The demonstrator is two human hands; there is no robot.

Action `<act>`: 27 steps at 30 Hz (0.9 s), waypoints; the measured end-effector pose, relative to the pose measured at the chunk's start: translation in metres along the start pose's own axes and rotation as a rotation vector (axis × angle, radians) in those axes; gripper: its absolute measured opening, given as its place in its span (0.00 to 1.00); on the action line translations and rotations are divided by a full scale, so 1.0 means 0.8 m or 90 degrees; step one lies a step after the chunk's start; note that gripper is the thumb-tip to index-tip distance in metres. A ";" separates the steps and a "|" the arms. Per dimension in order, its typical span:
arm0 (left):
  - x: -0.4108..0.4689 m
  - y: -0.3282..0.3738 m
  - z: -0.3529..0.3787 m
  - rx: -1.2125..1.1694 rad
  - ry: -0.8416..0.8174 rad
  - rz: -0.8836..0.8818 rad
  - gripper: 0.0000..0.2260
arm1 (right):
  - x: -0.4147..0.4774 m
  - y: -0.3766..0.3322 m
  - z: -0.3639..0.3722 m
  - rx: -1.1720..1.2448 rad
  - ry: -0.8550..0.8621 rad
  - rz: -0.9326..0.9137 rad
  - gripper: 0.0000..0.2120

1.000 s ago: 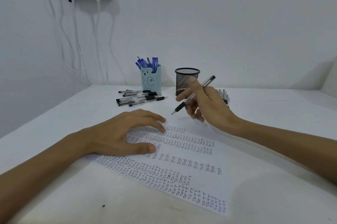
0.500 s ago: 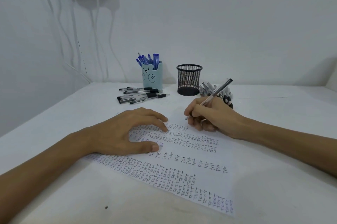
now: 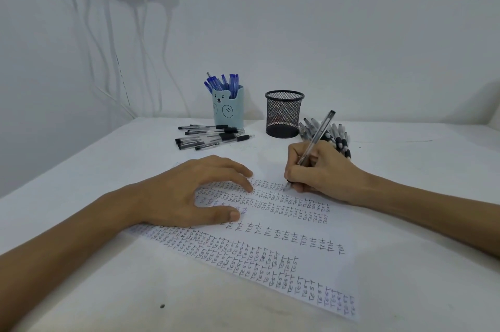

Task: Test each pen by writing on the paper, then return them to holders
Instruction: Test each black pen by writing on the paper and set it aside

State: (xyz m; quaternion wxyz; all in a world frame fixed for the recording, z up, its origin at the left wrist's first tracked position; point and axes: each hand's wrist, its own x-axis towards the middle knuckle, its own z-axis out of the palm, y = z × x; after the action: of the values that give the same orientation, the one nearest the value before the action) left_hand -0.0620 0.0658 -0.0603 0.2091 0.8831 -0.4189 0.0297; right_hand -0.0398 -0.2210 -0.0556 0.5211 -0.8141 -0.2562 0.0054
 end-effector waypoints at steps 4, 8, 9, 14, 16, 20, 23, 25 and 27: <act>0.001 -0.001 0.001 0.001 0.002 0.002 0.18 | 0.000 0.000 0.000 -0.022 0.001 -0.003 0.07; 0.001 -0.001 0.001 0.002 0.009 0.013 0.19 | 0.000 -0.002 0.001 -0.019 -0.002 0.008 0.08; 0.001 -0.001 0.001 0.003 0.011 0.014 0.19 | 0.000 -0.003 0.001 -0.019 -0.006 0.011 0.09; 0.002 -0.001 0.001 0.003 0.012 0.016 0.19 | 0.001 -0.003 0.001 -0.002 0.004 0.035 0.09; 0.001 -0.001 0.001 0.004 0.013 0.016 0.19 | 0.002 -0.004 0.002 -0.010 0.000 0.041 0.09; 0.001 0.000 0.001 -0.003 0.008 0.012 0.19 | 0.002 -0.004 0.001 -0.011 0.010 0.045 0.09; 0.001 -0.001 0.000 -0.002 0.007 0.012 0.19 | 0.002 -0.002 0.001 -0.025 0.010 0.042 0.09; 0.001 -0.001 0.000 0.000 0.005 0.008 0.19 | 0.002 -0.002 0.001 -0.033 0.015 0.040 0.09; 0.001 -0.002 0.001 0.001 0.005 0.009 0.19 | 0.002 -0.002 0.001 -0.031 0.019 0.043 0.09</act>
State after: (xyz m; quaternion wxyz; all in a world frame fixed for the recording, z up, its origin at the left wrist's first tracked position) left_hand -0.0601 0.0664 -0.0612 0.2094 0.8804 -0.4242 0.0348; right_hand -0.0390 -0.2187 -0.0542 0.5043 -0.8348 -0.2207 0.0049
